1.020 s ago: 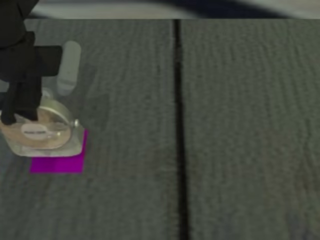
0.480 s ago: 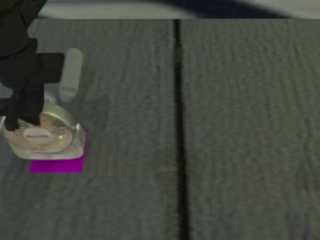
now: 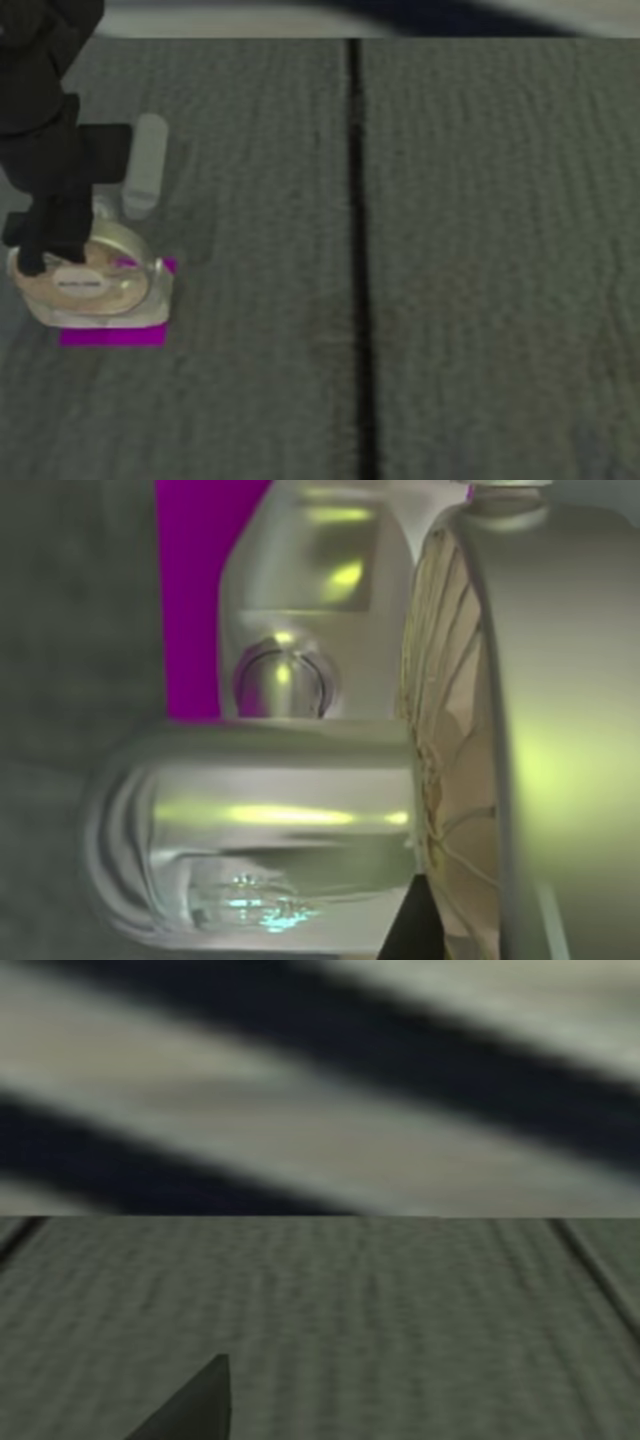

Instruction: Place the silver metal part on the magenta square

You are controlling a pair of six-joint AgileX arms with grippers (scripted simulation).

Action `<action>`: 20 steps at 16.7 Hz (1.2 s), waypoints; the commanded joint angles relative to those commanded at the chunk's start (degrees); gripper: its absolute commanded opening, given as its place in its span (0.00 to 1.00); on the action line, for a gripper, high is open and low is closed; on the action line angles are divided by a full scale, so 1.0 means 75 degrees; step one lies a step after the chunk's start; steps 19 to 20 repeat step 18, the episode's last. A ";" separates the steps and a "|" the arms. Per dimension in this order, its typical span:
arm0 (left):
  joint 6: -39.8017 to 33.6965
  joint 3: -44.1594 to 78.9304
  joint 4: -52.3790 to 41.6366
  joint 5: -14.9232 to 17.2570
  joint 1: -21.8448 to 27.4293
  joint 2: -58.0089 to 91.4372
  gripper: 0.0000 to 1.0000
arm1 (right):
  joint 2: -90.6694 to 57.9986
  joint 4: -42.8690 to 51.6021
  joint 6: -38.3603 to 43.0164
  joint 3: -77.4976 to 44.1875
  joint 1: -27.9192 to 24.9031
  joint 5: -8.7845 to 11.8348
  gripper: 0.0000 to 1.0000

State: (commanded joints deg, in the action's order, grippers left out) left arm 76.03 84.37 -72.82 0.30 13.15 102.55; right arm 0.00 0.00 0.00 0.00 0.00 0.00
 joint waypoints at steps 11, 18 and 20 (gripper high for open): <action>0.0000 0.0000 0.0000 0.0000 0.0000 0.0000 0.90 | 0.0000 0.0000 0.0000 0.0000 0.0000 0.0000 1.00; 0.0000 0.0000 0.0000 0.0000 0.0000 0.0000 1.00 | 0.0000 0.0000 0.0000 0.0000 0.0000 0.0000 1.00; 0.0000 0.0000 0.0000 0.0000 0.0000 0.0000 1.00 | 0.0000 0.0000 0.0000 0.0000 0.0000 0.0000 1.00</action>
